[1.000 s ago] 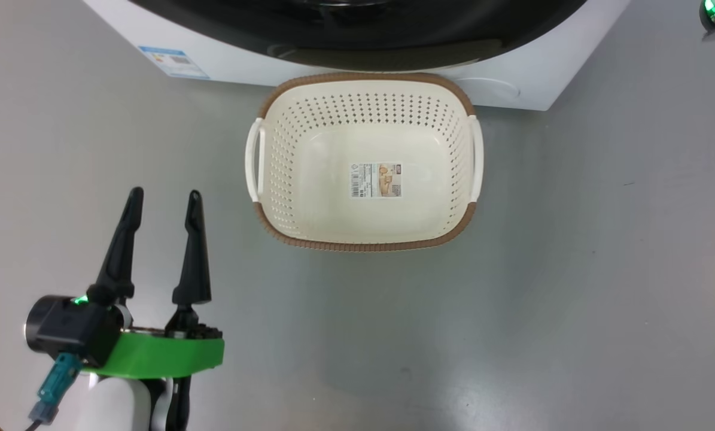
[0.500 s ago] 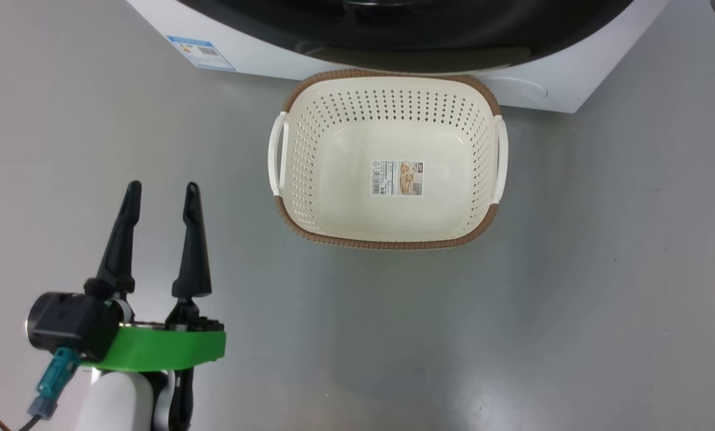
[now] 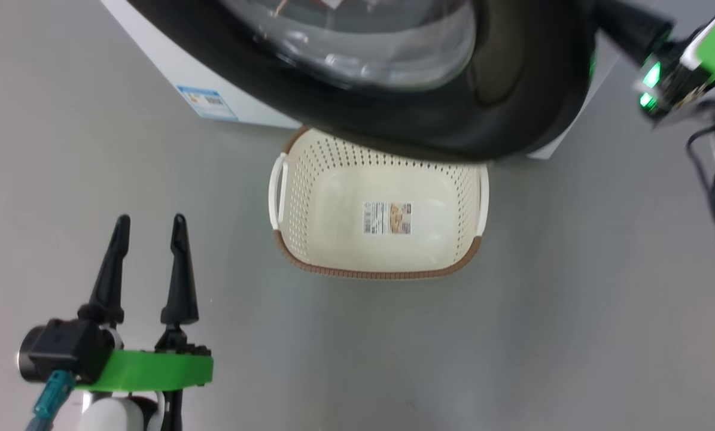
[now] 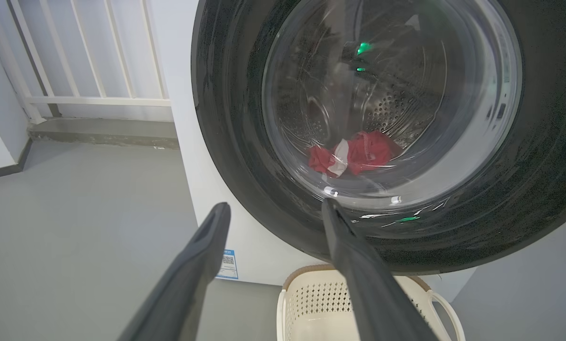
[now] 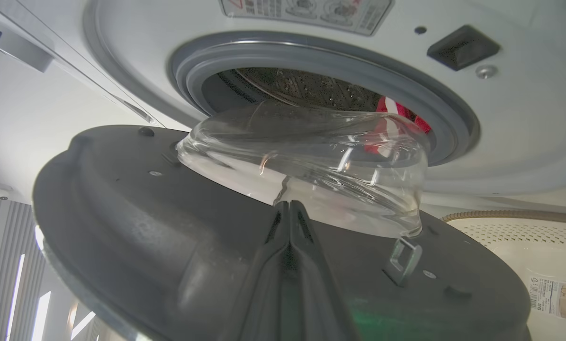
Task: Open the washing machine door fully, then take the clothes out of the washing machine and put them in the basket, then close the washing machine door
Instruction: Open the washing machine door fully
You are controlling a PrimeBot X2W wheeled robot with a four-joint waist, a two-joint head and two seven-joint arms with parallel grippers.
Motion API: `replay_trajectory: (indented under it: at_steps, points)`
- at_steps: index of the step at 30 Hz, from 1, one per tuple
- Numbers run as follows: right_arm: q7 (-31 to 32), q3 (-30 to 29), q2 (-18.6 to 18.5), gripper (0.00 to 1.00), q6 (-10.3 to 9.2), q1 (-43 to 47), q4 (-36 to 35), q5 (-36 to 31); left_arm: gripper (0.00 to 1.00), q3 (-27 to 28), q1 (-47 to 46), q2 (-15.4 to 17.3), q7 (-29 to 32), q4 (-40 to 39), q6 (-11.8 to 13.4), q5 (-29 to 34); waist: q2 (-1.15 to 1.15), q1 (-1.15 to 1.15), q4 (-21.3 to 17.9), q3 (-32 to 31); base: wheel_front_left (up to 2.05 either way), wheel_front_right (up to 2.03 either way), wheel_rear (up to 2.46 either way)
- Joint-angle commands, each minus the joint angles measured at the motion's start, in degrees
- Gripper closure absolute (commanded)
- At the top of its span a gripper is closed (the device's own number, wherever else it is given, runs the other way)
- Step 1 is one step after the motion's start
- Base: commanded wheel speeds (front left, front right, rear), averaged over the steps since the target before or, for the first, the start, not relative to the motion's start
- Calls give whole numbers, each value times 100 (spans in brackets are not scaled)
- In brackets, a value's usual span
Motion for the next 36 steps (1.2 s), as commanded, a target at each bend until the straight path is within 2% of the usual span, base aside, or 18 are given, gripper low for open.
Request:
replay_trajectory:
  at_steps: [1, 16, 36]
  points:
    - [110, 83, 173, 100, 10, 289, -297, 74, 0, 241, 120, 115, -29, -89, -52, 65, 0, 0, -52, -327, 0, 0, 0]
    - [470, 141, 342, 100, 10, 1334, -649, 214, 0, 438, 548, 115, -29, 86, -198, 175, 0, 0, 109, -1038, 0, 0, 0]
    - [807, 334, 681, 100, 10, 2224, -1049, 222, 0, 584, 767, 115, -29, 199, -302, 276, 0, 0, 360, -1478, 0, 0, 0]
